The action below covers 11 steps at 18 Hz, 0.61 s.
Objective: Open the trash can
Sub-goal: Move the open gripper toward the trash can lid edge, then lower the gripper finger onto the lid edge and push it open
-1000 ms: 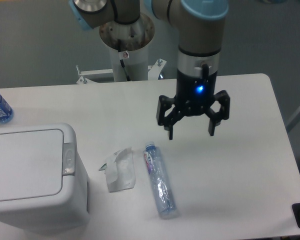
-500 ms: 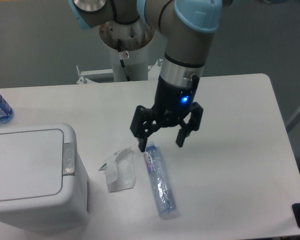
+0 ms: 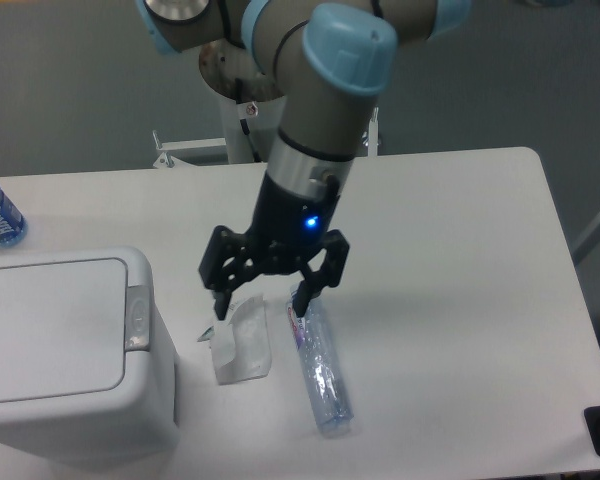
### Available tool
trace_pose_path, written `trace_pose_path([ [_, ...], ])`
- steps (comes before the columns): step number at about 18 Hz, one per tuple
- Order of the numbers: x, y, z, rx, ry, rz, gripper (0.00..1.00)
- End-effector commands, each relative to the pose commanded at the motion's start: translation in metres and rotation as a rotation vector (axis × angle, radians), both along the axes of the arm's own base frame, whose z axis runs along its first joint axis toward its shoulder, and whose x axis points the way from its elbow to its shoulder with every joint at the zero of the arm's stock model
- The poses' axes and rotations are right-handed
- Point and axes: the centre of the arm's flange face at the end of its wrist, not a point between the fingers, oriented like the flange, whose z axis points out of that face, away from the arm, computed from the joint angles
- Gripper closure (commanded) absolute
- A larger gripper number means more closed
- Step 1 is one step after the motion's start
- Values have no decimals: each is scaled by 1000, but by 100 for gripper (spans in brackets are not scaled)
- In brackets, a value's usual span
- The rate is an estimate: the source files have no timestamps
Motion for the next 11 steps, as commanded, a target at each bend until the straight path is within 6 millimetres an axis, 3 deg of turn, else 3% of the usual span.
trace_pose_path([
  [11,28,15,-11,-7,-4,-49,0],
])
